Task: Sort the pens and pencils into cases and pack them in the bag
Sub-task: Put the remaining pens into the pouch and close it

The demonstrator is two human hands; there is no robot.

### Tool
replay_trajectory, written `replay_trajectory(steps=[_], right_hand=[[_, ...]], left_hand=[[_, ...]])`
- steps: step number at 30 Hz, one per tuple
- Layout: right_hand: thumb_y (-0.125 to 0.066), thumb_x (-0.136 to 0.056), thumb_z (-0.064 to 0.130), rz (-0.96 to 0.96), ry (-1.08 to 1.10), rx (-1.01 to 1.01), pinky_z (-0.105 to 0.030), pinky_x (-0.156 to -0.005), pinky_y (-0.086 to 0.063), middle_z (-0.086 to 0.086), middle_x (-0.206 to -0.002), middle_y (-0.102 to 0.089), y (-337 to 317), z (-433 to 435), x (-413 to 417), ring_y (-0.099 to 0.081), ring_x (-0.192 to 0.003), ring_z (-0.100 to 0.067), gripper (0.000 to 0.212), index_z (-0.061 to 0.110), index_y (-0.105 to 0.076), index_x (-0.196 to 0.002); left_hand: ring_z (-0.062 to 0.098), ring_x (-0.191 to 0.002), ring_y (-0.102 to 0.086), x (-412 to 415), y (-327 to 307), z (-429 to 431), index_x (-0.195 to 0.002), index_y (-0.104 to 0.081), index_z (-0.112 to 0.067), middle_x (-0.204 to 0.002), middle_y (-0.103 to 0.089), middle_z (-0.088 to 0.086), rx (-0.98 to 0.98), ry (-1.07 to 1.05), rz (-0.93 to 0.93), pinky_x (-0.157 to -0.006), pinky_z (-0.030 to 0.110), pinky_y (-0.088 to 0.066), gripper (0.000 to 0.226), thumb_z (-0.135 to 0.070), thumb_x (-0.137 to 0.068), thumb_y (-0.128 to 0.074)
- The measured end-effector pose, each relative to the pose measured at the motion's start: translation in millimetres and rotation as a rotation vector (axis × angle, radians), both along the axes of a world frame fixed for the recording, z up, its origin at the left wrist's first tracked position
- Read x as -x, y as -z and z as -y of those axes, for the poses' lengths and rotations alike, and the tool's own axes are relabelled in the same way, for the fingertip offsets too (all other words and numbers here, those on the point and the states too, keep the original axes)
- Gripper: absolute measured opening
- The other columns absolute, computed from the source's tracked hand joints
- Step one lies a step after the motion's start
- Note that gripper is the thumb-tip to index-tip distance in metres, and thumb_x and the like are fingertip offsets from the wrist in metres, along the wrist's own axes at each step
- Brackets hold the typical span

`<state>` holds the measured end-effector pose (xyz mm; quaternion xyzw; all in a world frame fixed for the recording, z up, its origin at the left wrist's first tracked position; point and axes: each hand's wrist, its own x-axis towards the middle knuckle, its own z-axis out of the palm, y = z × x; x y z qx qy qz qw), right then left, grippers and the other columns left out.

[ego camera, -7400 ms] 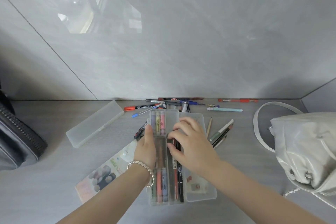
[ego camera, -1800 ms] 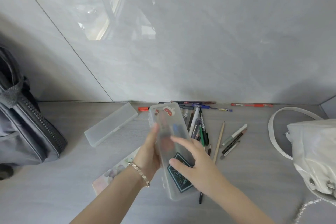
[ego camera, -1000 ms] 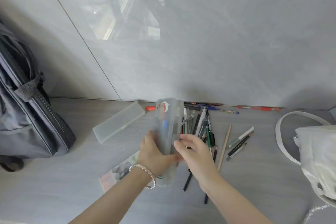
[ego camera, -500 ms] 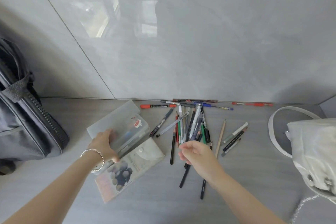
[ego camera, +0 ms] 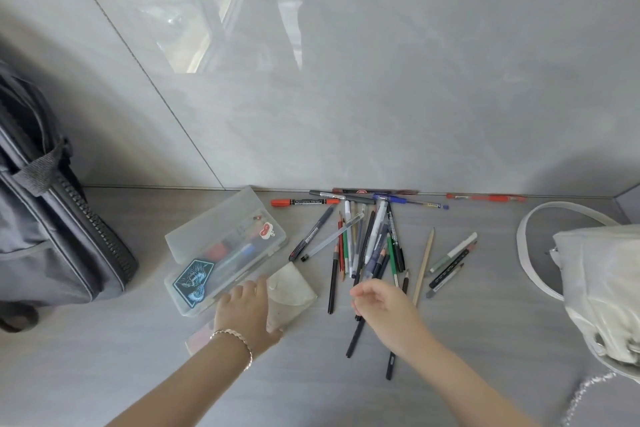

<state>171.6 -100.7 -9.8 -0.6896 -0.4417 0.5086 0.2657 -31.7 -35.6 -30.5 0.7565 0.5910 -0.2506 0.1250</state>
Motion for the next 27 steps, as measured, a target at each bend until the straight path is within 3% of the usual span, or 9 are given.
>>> replay_trajectory(steps=[2,5,8,12,14,16,18,23,27], right_hand=[[-0.050,-0.093,0.021,0.105,-0.030,-0.065,-0.011,-0.082,-0.041,0.012,-0.101,-0.057,-4,2,3,-0.053,-0.094,0.001,0.014,0.029,-0.055,-0.103],[-0.053,-0.090,0.036,0.196,-0.040,-0.222,-0.017,-0.097,-0.038,0.014,-0.120,-0.042,-16,4,9,-0.042,-0.110,0.003,0.044,0.028,-0.039,-0.131],[-0.055,-0.084,0.047,0.300,-0.118,-0.283,-0.016,-0.098,-0.028,0.015,-0.129,-0.027,-29,-2,13,-0.024,-0.120,0.001,0.075,0.030,-0.013,-0.143],[-0.045,-0.089,0.050,0.550,-0.117,-0.245,-0.022,-0.094,-0.037,0.002,-0.133,-0.037,-36,-7,3,-0.034,-0.124,-0.014,0.075,0.026,-0.002,-0.146],[-0.041,-0.093,0.046,0.604,-0.152,-0.272,-0.021,-0.084,-0.039,0.000,-0.124,-0.047,-34,-5,-4,-0.045,-0.112,-0.014,0.071,0.020,-0.003,-0.147],[-0.038,-0.097,0.034,0.661,-0.189,-0.254,-0.022,-0.067,-0.036,-0.001,-0.095,-0.055,-28,-5,-9,-0.049,-0.082,-0.015,0.064,0.018,-0.003,-0.148],[-0.034,-0.098,0.020,0.723,-0.190,-0.184,-0.026,-0.056,-0.033,0.001,-0.068,-0.046,-20,-7,-17,-0.043,-0.062,-0.019,0.057,0.021,-0.006,-0.148],[-0.033,-0.096,0.009,0.542,0.220,-0.180,-0.034,-0.068,-0.037,-0.018,-0.099,-0.064,-6,-13,-57,-0.059,-0.093,-0.036,0.037,0.011,-0.042,-0.132],[-0.034,-0.097,0.010,0.465,0.365,-0.167,-0.029,-0.068,-0.032,-0.021,-0.103,-0.062,-5,-19,-75,-0.056,-0.098,-0.038,0.033,0.006,-0.047,-0.127]], left_hand=[[0.020,-0.124,-0.043,-8,-11,0,-0.135,-0.030,-0.017,-0.129,-0.044,0.000,-0.036,-0.025,0.028,-0.103,0.032,-0.033,0.082,-0.061,-0.071,-0.058],[0.021,-0.112,-0.048,-30,-34,-1,-0.128,-0.034,-0.024,-0.119,-0.040,-0.001,-0.045,-0.049,0.237,-0.096,0.031,-0.039,0.078,-0.055,-0.064,-0.064],[0.019,-0.083,-0.047,-55,-64,5,-0.127,-0.034,-0.025,-0.104,-0.030,-0.002,-0.104,0.062,0.356,-0.070,0.026,-0.040,0.069,-0.045,-0.067,-0.061],[0.019,-0.096,-0.047,-72,-81,6,-0.129,-0.031,-0.024,-0.115,-0.034,0.000,-0.196,0.301,0.295,-0.074,0.024,-0.030,0.068,-0.042,-0.070,-0.058],[0.020,-0.105,-0.047,-76,-80,5,-0.131,-0.029,-0.022,-0.118,-0.034,0.001,-0.172,0.334,0.268,-0.083,0.026,-0.034,0.073,-0.044,-0.070,-0.061],[0.022,-0.110,-0.046,-77,-75,5,-0.135,-0.025,-0.020,-0.122,-0.034,0.003,-0.127,0.377,0.231,-0.091,0.029,-0.036,0.079,-0.047,-0.070,-0.063],[0.022,-0.112,-0.044,-74,-67,4,-0.138,-0.021,-0.021,-0.125,-0.033,0.003,-0.082,0.381,0.237,-0.096,0.030,-0.036,0.085,-0.049,-0.070,-0.063],[0.020,-0.124,-0.037,-41,-43,-12,-0.142,-0.012,-0.032,-0.135,-0.033,-0.005,0.006,0.261,0.262,-0.104,0.028,-0.033,0.098,-0.044,-0.063,-0.068],[0.017,-0.128,-0.034,-15,-35,-20,-0.143,-0.007,-0.036,-0.135,-0.037,-0.010,0.141,0.209,0.212,-0.104,0.027,-0.034,0.107,-0.047,-0.058,-0.072]])
